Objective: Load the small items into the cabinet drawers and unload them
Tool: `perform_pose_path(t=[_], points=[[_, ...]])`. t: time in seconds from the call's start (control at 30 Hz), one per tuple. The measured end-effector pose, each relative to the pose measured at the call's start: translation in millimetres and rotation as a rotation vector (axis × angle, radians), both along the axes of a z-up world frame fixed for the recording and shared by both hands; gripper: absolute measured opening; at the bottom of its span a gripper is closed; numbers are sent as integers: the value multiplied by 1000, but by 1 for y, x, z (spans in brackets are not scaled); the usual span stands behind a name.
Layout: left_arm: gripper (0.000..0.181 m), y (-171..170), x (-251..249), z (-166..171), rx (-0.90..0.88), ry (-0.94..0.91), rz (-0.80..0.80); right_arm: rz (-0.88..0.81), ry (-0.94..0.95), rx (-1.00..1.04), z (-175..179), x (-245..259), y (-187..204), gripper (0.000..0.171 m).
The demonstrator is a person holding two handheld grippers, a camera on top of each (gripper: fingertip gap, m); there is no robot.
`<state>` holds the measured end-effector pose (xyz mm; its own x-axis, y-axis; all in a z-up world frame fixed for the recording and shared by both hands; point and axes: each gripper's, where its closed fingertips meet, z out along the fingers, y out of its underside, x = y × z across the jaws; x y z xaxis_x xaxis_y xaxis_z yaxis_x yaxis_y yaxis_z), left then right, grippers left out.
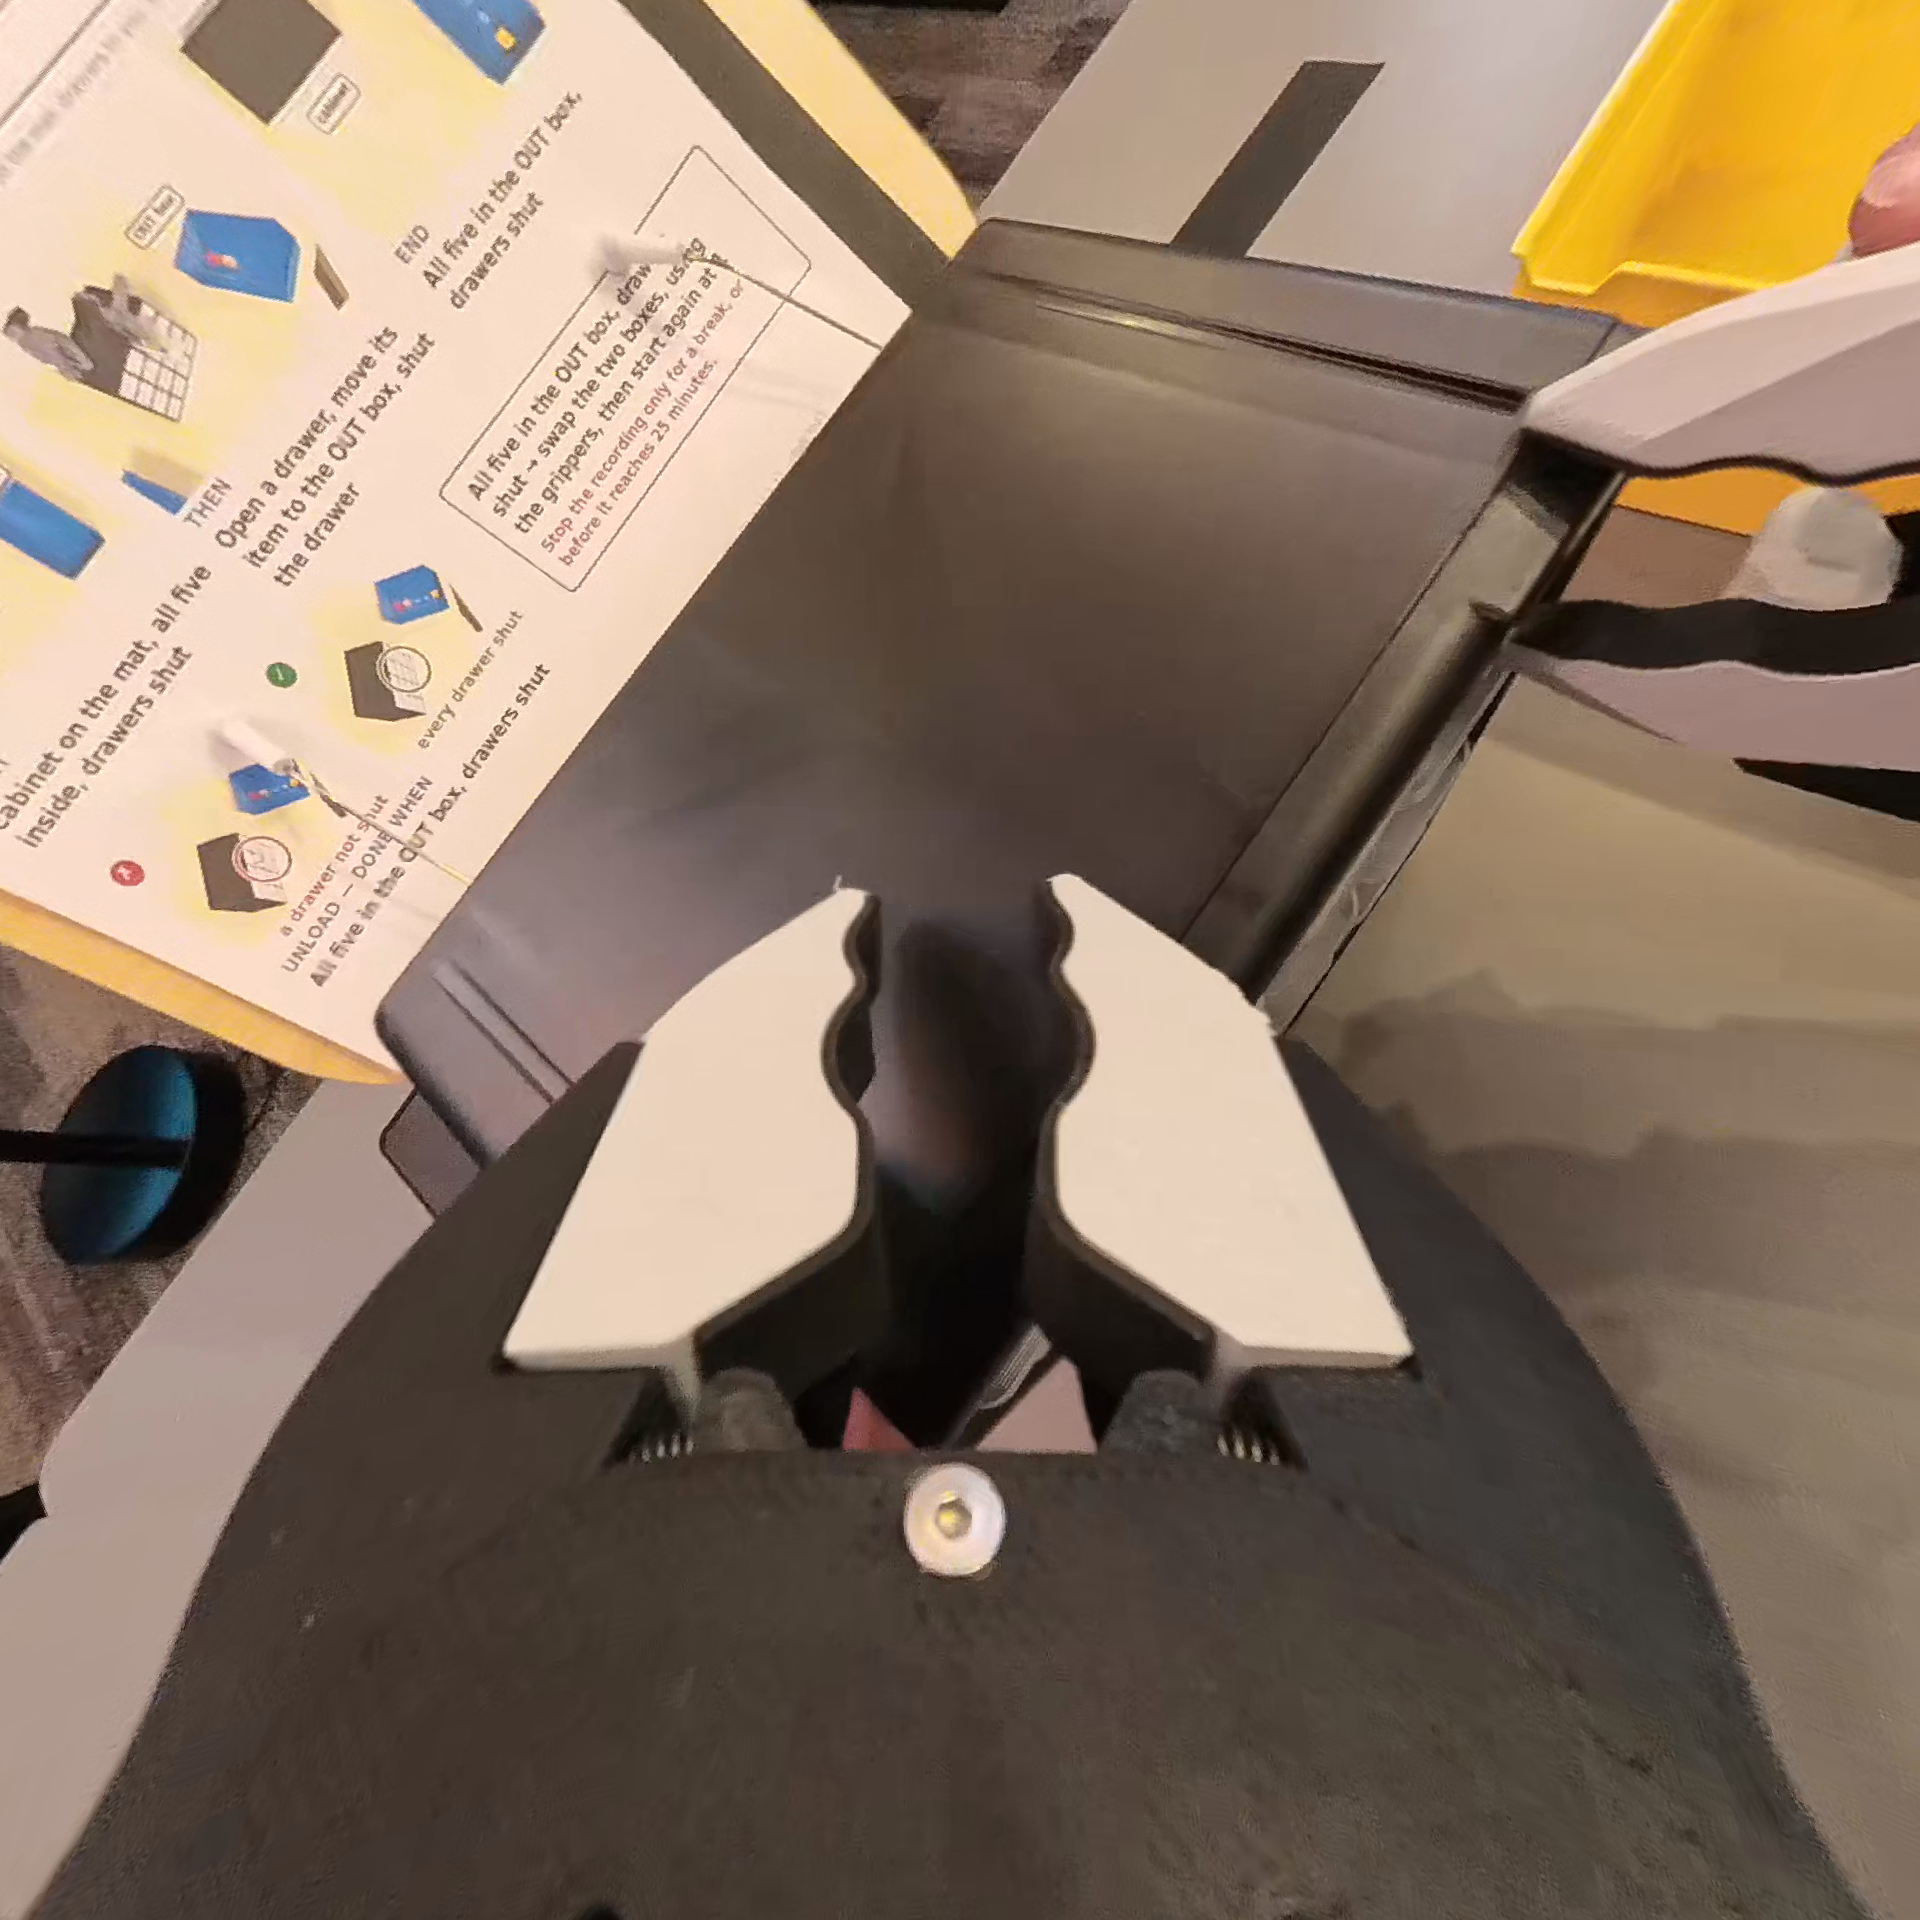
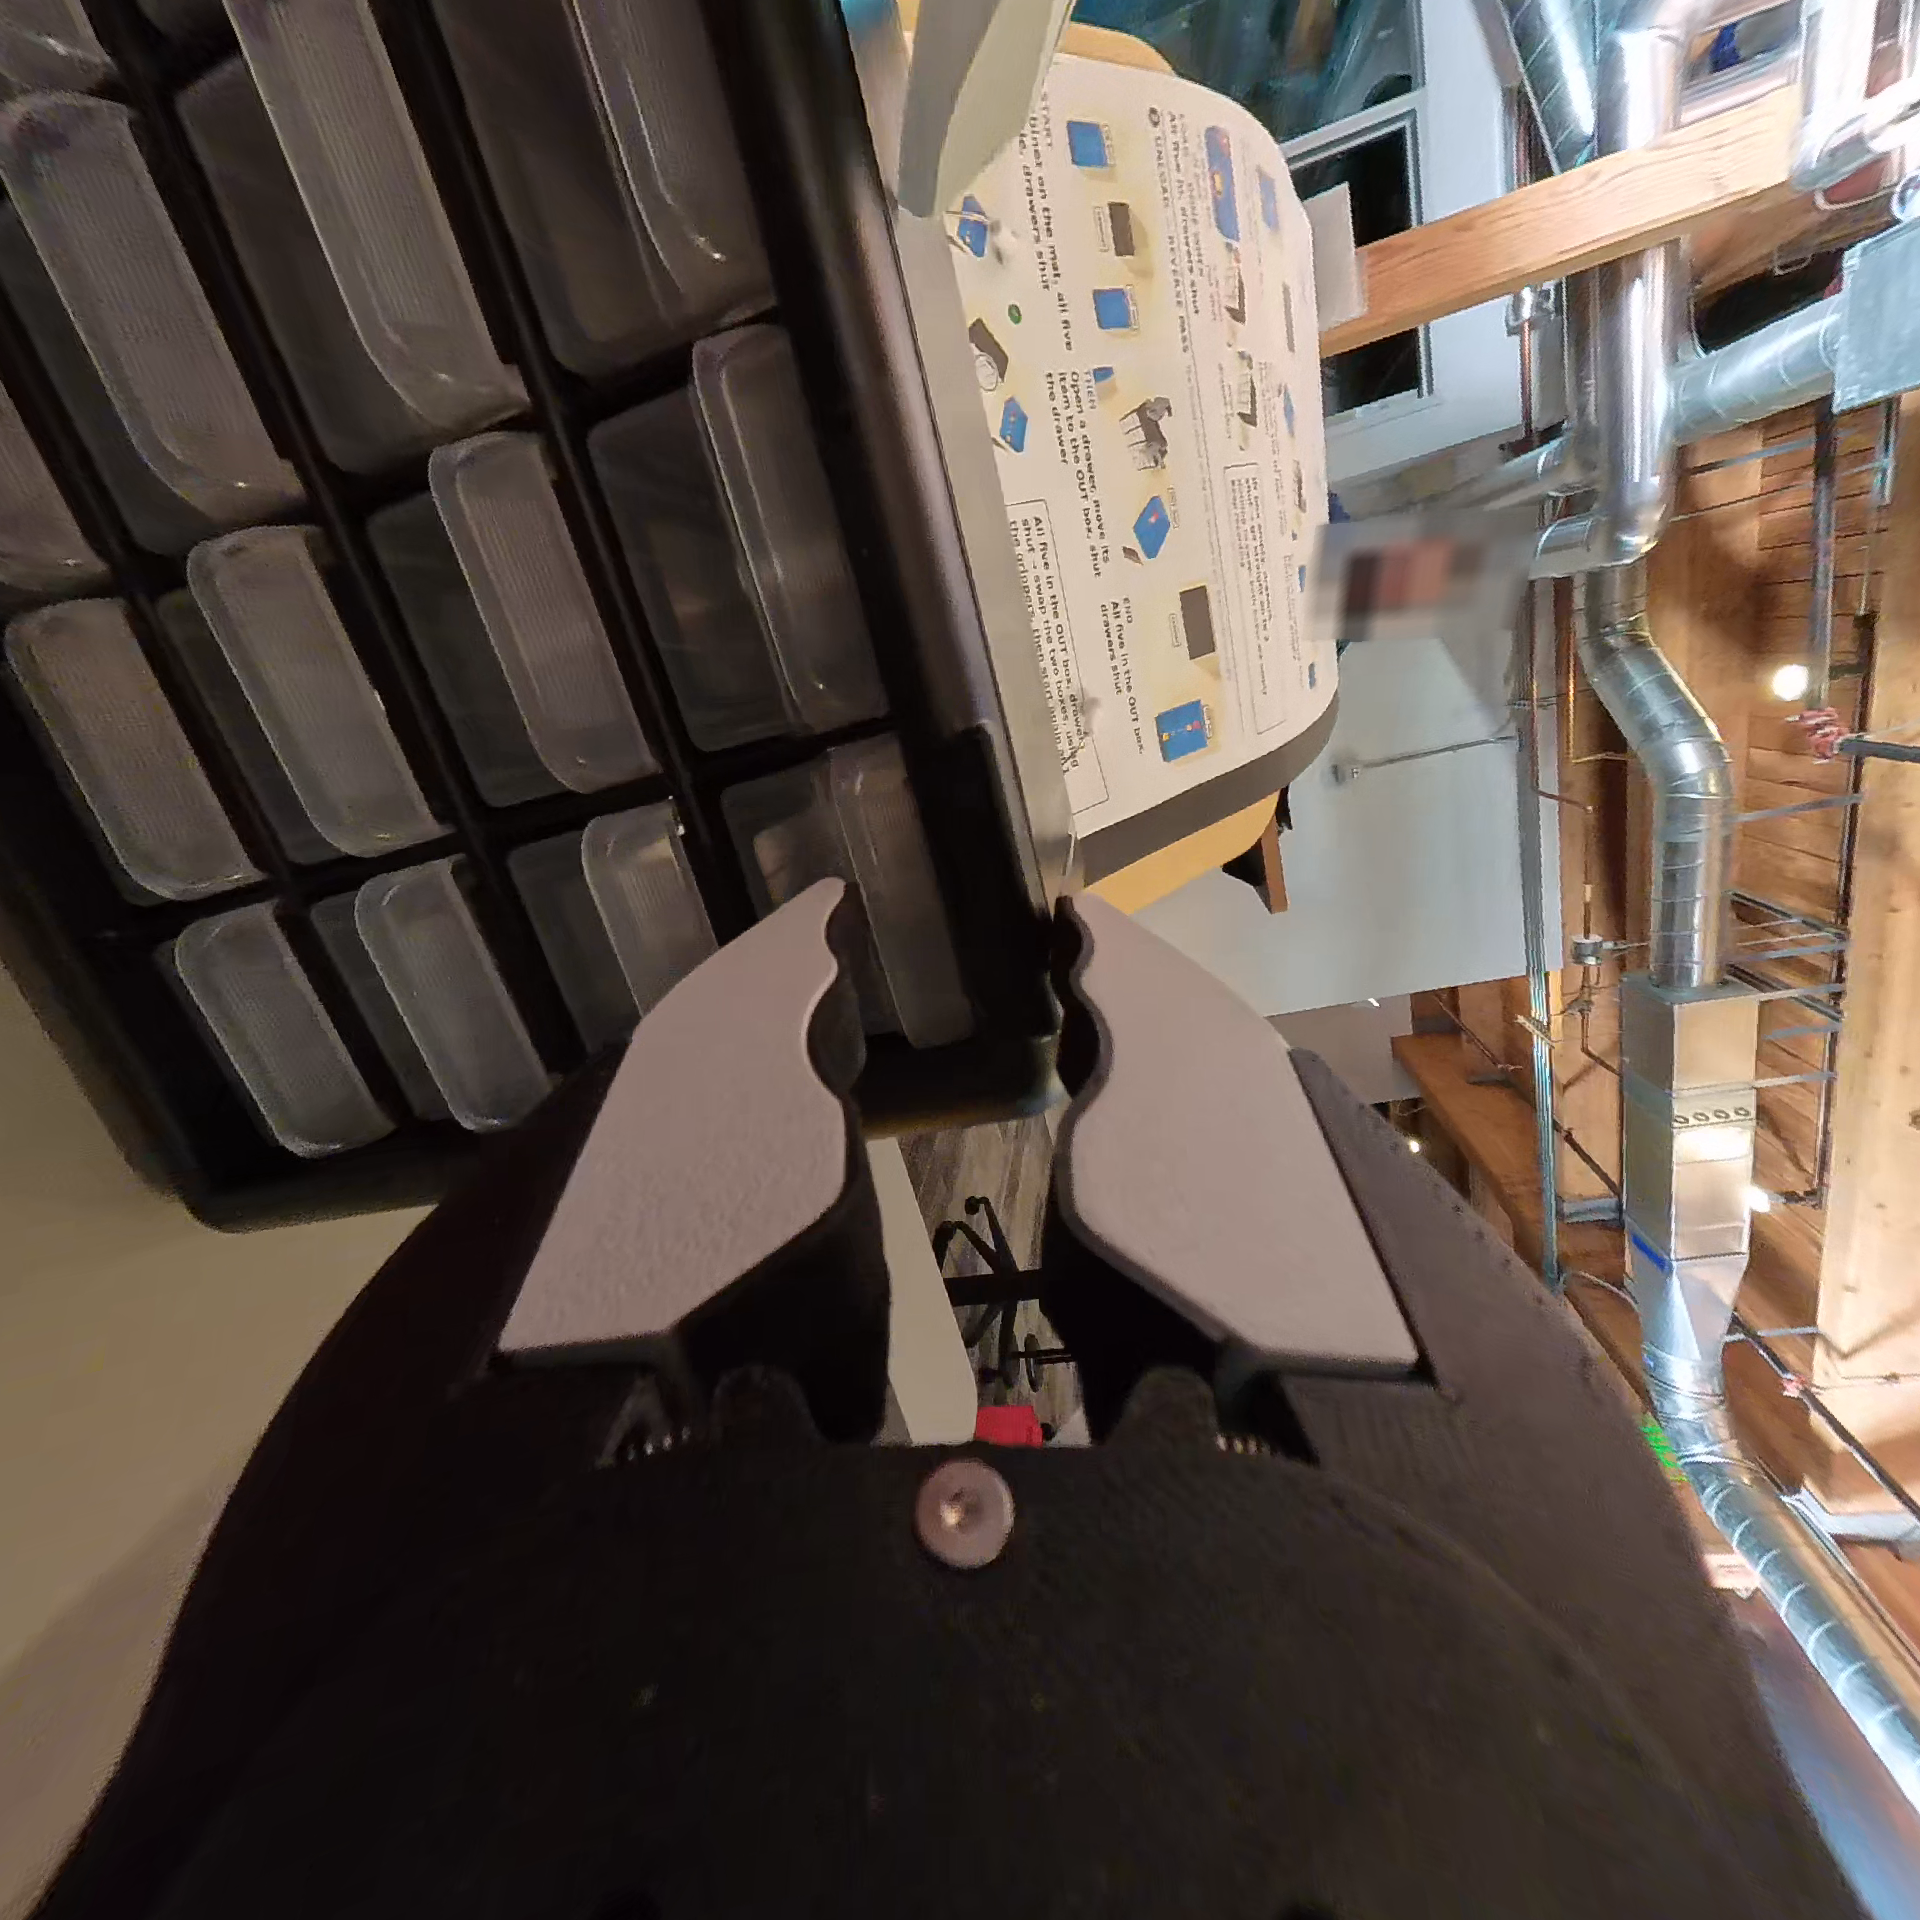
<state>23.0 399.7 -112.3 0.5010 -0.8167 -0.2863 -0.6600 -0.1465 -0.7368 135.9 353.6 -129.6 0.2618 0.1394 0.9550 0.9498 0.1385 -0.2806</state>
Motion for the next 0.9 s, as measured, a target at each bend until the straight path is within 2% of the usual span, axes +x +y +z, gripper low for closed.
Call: perform_pose_path(t=[0.03, 0.1, 0.27, 0.53, 0.63, 0.9], points=[[33, 1, -1, 0, -4, 3, 9, 0, 4, 5, 0, -1, 1, 34], [32, 1, -1, 0, 0, 28, 5, 8, 4, 14, 0, -1, 1, 31], [18, -3, 2, -1, 34, 89, 3, 5, 2, 38, 1, 0, -6, 24], [18, -3, 2, -2, -2, 53, 7, 54, -3, 17, -7, -4, -39, 13], [13, -5, 3, -2, 12, 65, 3, 75, -15, -14, -7, -6, -52, 14], [15, -4, 2, -2, 5, 57, 9, 120, -55, -129, -10, -8, -75, 15]])
